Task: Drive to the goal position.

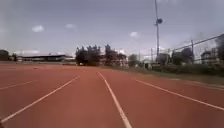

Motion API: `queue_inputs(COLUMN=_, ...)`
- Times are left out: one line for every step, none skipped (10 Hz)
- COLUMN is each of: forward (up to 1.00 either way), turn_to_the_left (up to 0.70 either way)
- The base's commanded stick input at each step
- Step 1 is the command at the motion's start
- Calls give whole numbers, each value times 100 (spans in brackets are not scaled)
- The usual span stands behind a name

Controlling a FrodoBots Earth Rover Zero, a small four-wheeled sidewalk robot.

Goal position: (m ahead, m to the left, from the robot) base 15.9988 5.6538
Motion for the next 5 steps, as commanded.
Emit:
queue_inputs(forward=45, turn_to_the_left=0)
queue_inputs(forward=45, turn_to_the_left=0)
queue_inputs(forward=45, turn_to_the_left=0)
queue_inputs(forward=45, turn_to_the_left=0)
queue_inputs(forward=45, turn_to_the_left=0)
